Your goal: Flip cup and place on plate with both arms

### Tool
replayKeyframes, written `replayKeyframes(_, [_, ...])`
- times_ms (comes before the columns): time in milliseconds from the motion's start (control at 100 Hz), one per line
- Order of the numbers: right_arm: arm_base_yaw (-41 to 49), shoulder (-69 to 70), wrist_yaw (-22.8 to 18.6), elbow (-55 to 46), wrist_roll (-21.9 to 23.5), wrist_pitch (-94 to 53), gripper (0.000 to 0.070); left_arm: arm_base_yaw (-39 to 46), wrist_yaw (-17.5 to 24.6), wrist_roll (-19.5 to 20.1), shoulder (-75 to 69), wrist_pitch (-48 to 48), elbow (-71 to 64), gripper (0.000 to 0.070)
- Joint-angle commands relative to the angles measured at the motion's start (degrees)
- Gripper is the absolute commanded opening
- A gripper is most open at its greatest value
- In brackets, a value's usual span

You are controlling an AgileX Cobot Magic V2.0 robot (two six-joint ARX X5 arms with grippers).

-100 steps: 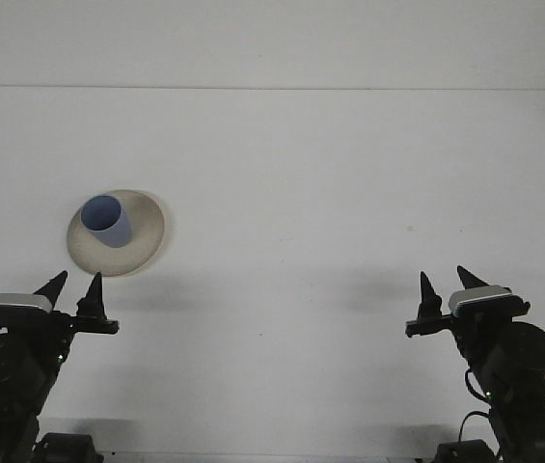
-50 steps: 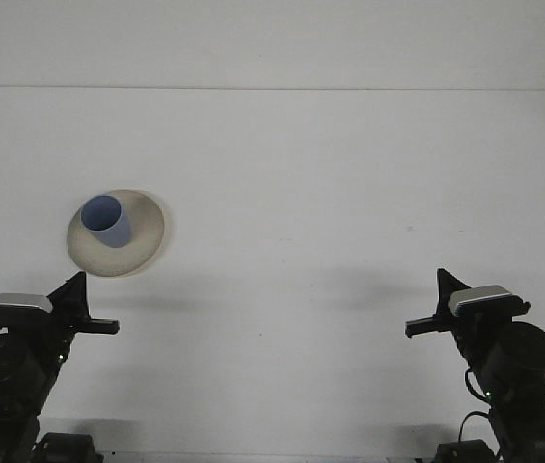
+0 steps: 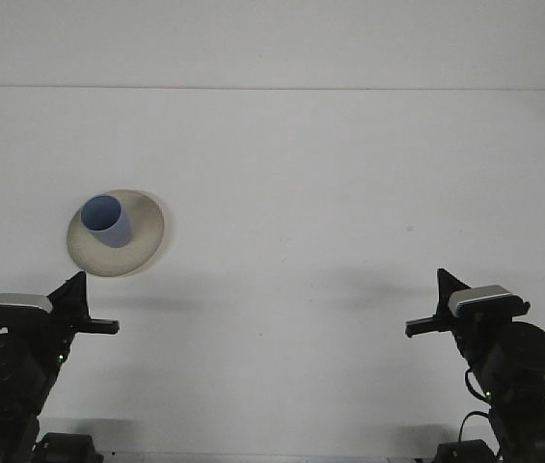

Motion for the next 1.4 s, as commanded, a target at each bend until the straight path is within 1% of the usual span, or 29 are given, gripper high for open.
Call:
replayKeyframes(0, [0.04,0.07,-0.04,0.42,0.15,0.77,0.0000,-0.04,0.02,0.46,0.15,0.66,0.52,0.0011])
replayKeyframes(350, [0.04,0.07,-0.04,0.42,0.15,0.77,0.0000,-0.02,0.02,0.50,-0.24,0.76,0.52,0.0011])
replayKeyframes(520, [0.04,0.07,-0.04,0.42,0.15,0.77,0.0000,-0.04,0.00,2.19,-0.63,4.74,-0.79,0.0011])
replayKeyframes(600, [0.04,0.07,-0.04,0.42,0.15,0.77,0.0000,-0.04,0.00,3.39,-2.19,9.55,-4.00,0.0011])
replayKeyframes(780, [0.04,0.07,-0.04,0.42,0.15,0.79,0.0000,-0.04,0.00,3.32,-9.46,21.77,-16.04,0.0011])
replayKeyframes(840, [0.04,0.07,-0.04,0.42,0.15,0.79,0.0000,-0.04,0.00,3.28,-12.11,23.85,-19.63,0.0011])
replayKeyframes(1120, [0.04,0.07,-0.04,0.42,0.15,0.79,0.0000,-0.04,0.00,2.71,-24.55,24.94,-32.06,0.0011])
replayKeyframes(1170, [0.04,0.07,-0.04,0.42,0.15,0.87,0.0000,-0.02,-0.09,1.97,-24.22,26.08,-33.27,0.0011])
replayKeyframes(1390, [0.04,0.07,-0.07,0.44,0.15,0.96,0.0000,-0.04,-0.13,1.81,-24.22,27.87,-35.34,0.0011])
